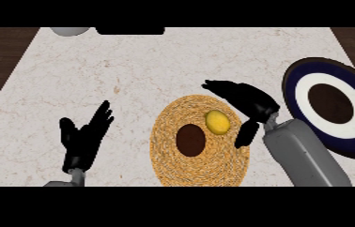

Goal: Pick the lemon from the placemat and place it in the plate

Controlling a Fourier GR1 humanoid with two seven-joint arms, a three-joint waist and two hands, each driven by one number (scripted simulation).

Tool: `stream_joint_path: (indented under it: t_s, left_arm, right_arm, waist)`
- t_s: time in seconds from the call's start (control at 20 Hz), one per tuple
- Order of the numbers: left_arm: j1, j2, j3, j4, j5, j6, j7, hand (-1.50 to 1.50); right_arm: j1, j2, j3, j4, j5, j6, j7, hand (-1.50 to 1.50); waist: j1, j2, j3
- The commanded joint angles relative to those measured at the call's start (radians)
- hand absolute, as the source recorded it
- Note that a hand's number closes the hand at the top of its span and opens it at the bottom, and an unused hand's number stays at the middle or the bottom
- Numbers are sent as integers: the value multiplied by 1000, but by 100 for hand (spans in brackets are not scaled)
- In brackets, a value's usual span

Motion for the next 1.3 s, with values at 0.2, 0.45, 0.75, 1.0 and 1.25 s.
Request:
stream_joint_path:
  t_s: [0.2, 0.45, 0.75, 1.0, 1.25]
  left_arm:
    - [41, -51, -4, 1, -42, 3, -14, 0]
    - [-42, -42, 40, 40, -37, -18, 29, 0]
    - [-70, -65, 56, 87, -31, -19, 21, 0]
    - [11, -60, 35, -17, -74, -17, 51, 0]
    - [2, -19, 86, 25, -27, -95, 12, 0]
  right_arm:
    - [-7, 96, -11, 95, 125, -29, -6, -150]
    - [-35, 78, -34, 232, 178, -54, -143, -150]
    - [-43, 98, 48, 247, 281, -94, -188, 150]
    - [-17, 99, 4, 221, 332, -113, -226, 150]
    - [-38, 145, -44, 270, 342, -270, -271, 150]
  waist:
    - [1, 3, -3]
    - [0, 4, -3]
    - [-2, 4, -3]
    - [-1, 2, -3]
    - [0, 3, -3]
